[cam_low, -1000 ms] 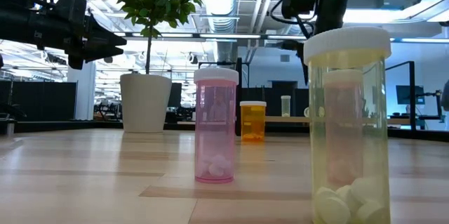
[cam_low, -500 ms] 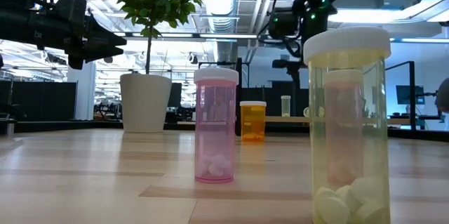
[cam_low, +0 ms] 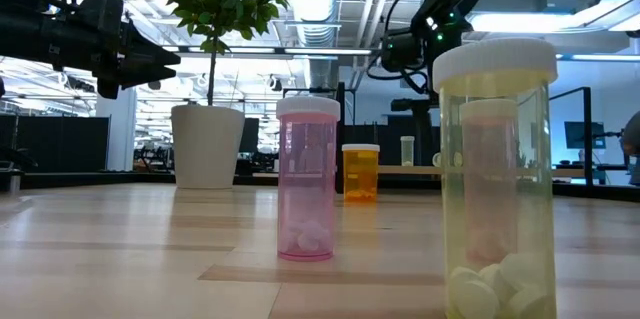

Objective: Pick and place medicine bottles onto shelf by color
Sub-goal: Put the right yellow pill bottle on the shelf

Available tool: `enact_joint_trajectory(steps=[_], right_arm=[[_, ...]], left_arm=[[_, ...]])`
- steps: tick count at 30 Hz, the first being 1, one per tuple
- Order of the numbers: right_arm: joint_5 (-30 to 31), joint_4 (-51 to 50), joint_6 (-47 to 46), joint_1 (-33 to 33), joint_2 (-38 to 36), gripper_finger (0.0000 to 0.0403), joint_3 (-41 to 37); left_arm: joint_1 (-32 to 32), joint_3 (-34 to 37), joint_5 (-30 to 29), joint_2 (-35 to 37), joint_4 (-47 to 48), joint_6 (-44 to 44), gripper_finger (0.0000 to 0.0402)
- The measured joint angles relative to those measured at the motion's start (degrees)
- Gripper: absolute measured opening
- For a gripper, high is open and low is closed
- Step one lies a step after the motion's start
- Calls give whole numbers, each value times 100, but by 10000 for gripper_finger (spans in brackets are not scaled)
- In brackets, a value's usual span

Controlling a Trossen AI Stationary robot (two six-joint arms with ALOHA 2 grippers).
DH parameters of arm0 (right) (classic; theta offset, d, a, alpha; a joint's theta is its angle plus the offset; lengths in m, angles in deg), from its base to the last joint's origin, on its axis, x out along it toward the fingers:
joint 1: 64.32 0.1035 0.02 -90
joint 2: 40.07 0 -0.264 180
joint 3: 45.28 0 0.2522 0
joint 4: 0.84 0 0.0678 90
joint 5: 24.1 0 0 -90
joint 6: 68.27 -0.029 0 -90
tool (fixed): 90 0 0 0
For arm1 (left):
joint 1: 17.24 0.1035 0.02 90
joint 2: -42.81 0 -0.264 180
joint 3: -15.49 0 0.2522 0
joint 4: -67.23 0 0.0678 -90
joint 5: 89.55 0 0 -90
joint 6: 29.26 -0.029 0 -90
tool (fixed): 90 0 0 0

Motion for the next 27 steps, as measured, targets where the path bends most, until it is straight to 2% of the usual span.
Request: enact_joint_trajectory(steps=[27], right_arm=[[112, 780, 438, -128, -4, 229, -334]], left_arm=[[0, 0, 0, 0, 0, 1, 181]])
